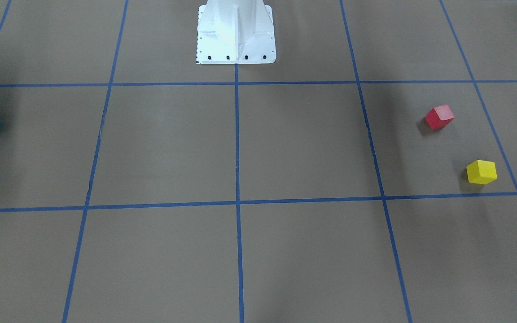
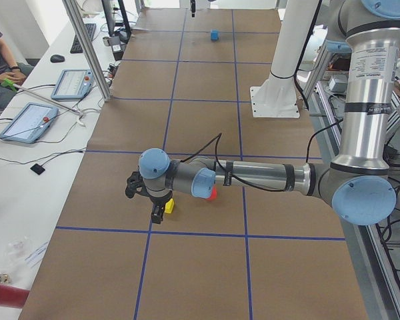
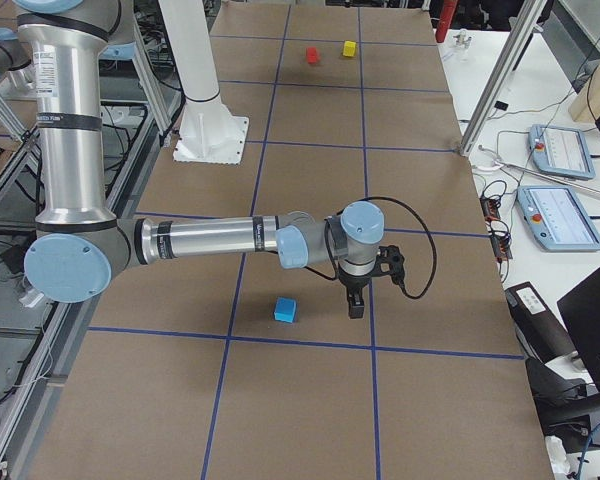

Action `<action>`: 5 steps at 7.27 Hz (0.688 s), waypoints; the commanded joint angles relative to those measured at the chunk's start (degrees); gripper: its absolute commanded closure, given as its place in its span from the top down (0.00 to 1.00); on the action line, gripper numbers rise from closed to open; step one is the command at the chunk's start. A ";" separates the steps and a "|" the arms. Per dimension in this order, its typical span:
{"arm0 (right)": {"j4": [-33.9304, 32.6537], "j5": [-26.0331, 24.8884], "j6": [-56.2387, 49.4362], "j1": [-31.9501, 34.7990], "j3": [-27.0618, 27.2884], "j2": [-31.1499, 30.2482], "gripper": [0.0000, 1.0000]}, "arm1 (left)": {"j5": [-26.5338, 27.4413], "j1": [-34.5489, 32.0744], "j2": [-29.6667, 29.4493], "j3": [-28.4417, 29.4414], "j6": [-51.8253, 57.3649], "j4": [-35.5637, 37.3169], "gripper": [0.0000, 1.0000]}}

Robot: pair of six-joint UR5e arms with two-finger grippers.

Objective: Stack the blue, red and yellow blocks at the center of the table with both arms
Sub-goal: 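Lower the right gripper onto the blue cube and close on it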

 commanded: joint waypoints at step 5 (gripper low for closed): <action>4.76 2.78 14.53 -5.65 4.65 -10.40 1.00 | 0.06 0.38 0.13 -0.04 0.06 -0.10 1.00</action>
